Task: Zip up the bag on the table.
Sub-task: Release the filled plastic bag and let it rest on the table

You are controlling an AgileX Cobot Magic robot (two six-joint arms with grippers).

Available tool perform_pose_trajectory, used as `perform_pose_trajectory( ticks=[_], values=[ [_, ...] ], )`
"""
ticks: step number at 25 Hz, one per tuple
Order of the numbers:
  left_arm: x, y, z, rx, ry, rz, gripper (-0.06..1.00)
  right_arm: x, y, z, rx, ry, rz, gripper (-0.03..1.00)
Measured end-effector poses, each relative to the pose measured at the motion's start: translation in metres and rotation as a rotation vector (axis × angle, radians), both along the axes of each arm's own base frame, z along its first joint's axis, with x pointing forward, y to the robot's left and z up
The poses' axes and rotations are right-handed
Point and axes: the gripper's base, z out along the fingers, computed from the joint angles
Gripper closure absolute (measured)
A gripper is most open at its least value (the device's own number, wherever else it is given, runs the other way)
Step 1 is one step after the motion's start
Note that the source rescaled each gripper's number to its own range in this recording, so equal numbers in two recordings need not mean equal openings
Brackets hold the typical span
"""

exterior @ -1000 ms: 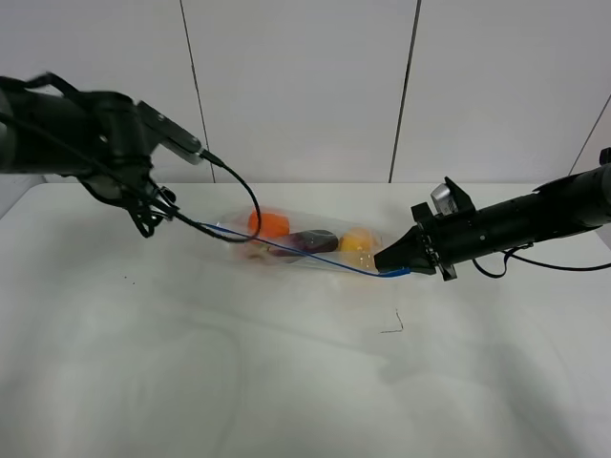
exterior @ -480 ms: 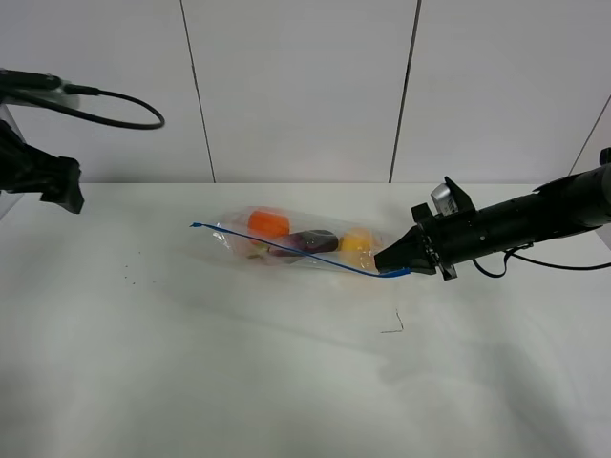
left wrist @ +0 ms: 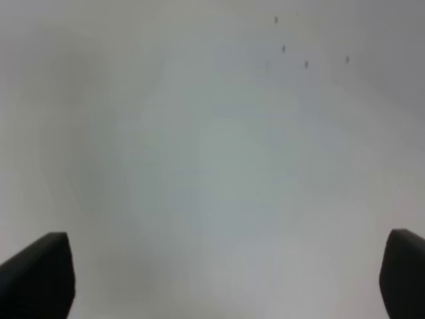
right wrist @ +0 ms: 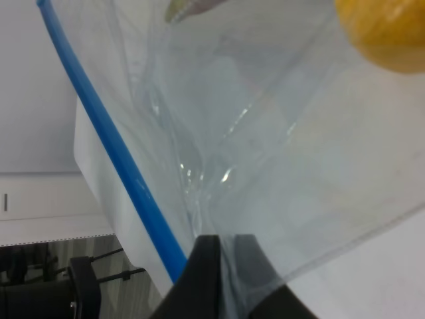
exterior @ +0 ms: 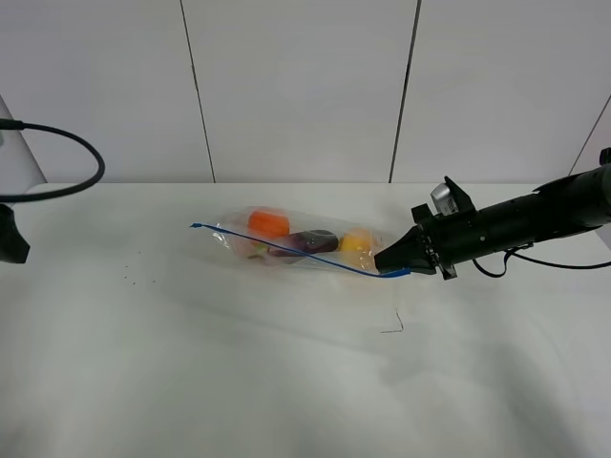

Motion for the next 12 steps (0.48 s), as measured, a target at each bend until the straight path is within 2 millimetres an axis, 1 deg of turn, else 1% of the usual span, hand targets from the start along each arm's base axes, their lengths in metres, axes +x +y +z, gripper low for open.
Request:
perform_pose_trajectory(
  ticks=[2,8,12],
  values=[
    [-0.017,-0.001,-0.001,0.001,-0.018,0.000,-0.06,0.000,0.000,0.000,0.000,0.000,0.000,0.97],
    [-0.075,-0.008,0.013,-0.025,-0.164,0.007,-0.06,0.000,0.000,0.000,0.000,0.000,0.000,0.97],
    [-0.111,-0.013,0.013,-0.062,-0.245,0.008,-0.06,0.000,0.000,0.000,0.000,0.000,0.000,0.97]
  ],
)
